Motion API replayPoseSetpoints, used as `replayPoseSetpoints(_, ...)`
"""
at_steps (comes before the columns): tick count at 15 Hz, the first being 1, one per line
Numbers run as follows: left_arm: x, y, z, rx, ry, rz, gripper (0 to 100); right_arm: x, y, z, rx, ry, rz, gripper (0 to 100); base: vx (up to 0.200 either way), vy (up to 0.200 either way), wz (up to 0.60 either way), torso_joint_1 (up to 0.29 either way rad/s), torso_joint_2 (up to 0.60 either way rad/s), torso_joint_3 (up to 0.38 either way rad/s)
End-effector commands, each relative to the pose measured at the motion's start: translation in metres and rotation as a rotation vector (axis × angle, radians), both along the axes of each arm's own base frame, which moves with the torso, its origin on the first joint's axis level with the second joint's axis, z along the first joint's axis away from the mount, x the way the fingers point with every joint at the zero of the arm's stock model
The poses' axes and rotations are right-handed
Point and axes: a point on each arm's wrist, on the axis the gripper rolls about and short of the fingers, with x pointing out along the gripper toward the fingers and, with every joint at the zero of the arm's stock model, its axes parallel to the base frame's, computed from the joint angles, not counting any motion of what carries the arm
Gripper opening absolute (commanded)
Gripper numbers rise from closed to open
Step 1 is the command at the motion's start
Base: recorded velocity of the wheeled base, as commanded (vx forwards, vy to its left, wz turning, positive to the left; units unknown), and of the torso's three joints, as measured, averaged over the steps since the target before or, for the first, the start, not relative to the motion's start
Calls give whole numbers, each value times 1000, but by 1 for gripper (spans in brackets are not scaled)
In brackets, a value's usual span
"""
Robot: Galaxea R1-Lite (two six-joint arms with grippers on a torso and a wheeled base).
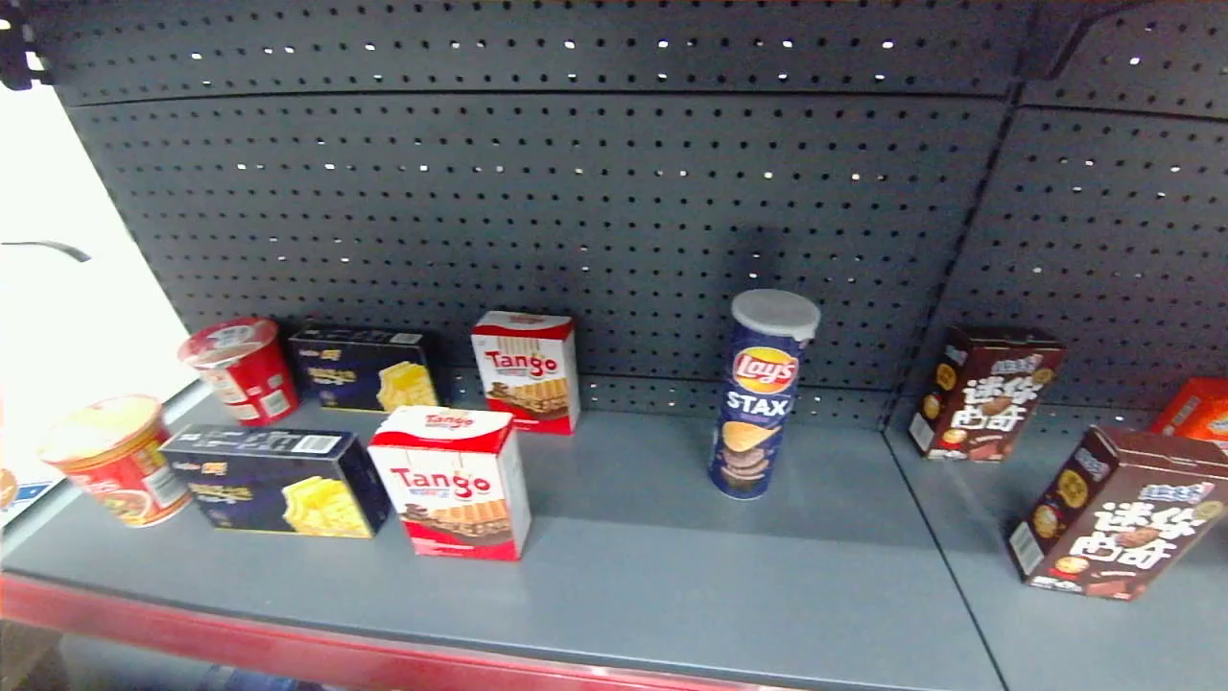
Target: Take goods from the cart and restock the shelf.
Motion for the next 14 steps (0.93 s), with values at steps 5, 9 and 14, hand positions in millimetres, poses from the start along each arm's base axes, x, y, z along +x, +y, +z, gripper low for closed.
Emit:
replayPoseSetpoints(5,0,0,0,-2,0,-1,100,0,0,0,-1,0,1,100,0,0,600,1,2,4)
replayPoseSetpoints(9,0,0,0,-2,0,-1,100,0,0,0,-1,0,1,100,0,0,600,2,2,-2)
replayPoseSetpoints(14,0,0,0,0,0,-2,100,0,0,0,-1,0,1,100,0,0,600,2,0,5)
